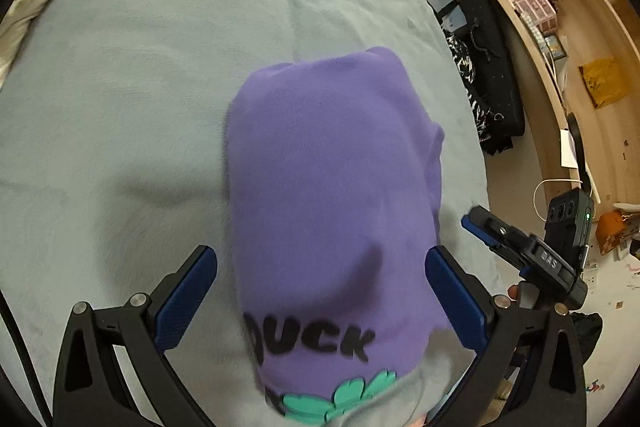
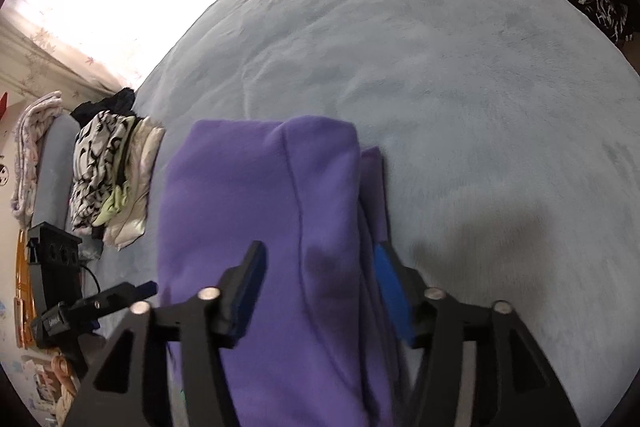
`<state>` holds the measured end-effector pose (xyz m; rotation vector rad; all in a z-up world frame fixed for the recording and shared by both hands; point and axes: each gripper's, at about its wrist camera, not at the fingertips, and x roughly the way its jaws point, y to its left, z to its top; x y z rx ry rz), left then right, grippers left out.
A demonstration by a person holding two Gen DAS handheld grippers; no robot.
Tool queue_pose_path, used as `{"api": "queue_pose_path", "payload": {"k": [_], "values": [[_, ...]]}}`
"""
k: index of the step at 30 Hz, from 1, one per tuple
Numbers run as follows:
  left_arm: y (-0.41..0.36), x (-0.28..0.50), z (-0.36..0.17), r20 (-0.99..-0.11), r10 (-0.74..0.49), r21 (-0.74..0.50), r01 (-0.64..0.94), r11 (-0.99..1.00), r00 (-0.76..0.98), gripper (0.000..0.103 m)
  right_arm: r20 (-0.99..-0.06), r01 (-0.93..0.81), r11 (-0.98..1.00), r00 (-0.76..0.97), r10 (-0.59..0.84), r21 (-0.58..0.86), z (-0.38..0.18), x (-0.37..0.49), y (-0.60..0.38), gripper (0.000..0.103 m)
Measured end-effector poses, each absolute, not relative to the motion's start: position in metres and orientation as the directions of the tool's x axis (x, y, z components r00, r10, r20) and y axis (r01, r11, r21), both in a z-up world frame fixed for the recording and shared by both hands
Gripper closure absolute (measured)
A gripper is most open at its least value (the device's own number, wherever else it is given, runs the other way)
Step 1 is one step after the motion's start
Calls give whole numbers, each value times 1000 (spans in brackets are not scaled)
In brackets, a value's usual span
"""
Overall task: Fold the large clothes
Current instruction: 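Lift the hoodie bundle with both tools and carry it onto the clothes stack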
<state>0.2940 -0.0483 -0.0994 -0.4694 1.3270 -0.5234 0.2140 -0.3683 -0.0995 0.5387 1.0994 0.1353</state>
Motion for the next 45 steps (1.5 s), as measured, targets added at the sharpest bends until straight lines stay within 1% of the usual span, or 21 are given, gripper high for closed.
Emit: {"api": "queue_pose_path", "payload": {"k": [2, 6, 7, 11, 14, 17, 21, 23, 25, 26, 28, 31, 32, 33, 34, 35, 36, 39, 41, 45], "values": [[-41, 284, -94, -793, -584, -576, 97, 811, 175, 1, -809, 118, 870, 445, 385, 479, -95, 206, -366, 32], [-31, 268, -97, -851, -482, -473, 94, 876, 207, 1, -817, 79, 874, 403, 411, 479, -97, 191, -366, 32], [-30, 265, -101, -849, -487, -479, 90, 873, 205, 1, -817, 75, 871, 394, 421, 485, -100, 189, -368, 32], [-35, 256, -127, -816, -557, -549, 92, 831, 153, 1, -823, 87, 860, 353, 445, 503, -121, 185, -374, 31], [-45, 255, -145, -783, -613, -604, 102, 790, 111, 1, -808, 102, 832, 327, 489, 545, -140, 186, -378, 31], [-48, 256, -164, -724, -684, -679, 81, 729, 85, 0, -791, 105, 807, 307, 529, 581, -157, 189, -379, 31], [-52, 257, -183, -662, -746, -746, 40, 665, 67, 0, -781, 108, 787, 263, 566, 607, -183, 196, -376, 30], [-56, 259, -196, -621, -782, -783, 6, 622, 53, 0, -760, 118, 760, 246, 601, 639, -195, 200, -374, 28], [-63, 261, -202, -602, -796, -798, -1, 603, 56, 0, -723, 128, 716, 232, 651, 686, -206, 205, -374, 23], [-65, 262, -204, -593, -803, -804, 2, 594, 60, 0, -708, 131, 700, 232, 667, 702, -209, 207, -373, 20], [-70, 261, -207, -589, -805, -806, 8, 591, 69, 0, -677, 139, 666, 249, 693, 733, -213, 210, -374, 18], [-71, 259, -206, -591, -802, -805, 6, 594, 84, 0, -665, 96, 667, 266, 698, 738, -212, 211, -368, 19], [-72, 258, -205, -595, -798, -801, 5, 598, 94, 0, -666, 76, 676, 279, 691, 733, -210, 209, -365, 22], [-72, 255, -201, -609, -785, -789, 14, 614, 111, 1, -662, 63, 676, 286, 693, 734, -209, 207, -360, 31], [-72, 253, -195, -626, -769, -773, 28, 634, 127, 2, -656, 58, 672, 292, 696, 738, -208, 205, -359, 38], [-74, 252, -189, -646, -750, -752, 49, 657, 143, 5, -654, 47, 677, 315, 688, 735, -202, 200, -358, 49], [-74, 249, -181, -655, -737, -738, 64, 671, 167, 7, -657, 31, 688, 333, 676, 725, -196, 196, -357, 58], [-70, 246, -162, -669, -710, -709, 99, 698, 219, 12, -664, 5, 715, 376, 646, 699, -180, 187, -351, 63], [-64, 244, -145, -678, -693, -686, 128, 716, 245, 13, -665, -6, 727, 399, 631, 686, -171, 182, -341, 64], [-44, 237, -115, -685, -675, -663, 150, 733, 274, 14, -662, -46, 750, 437, 609, 660, -148, 171, -313, 64]]}}
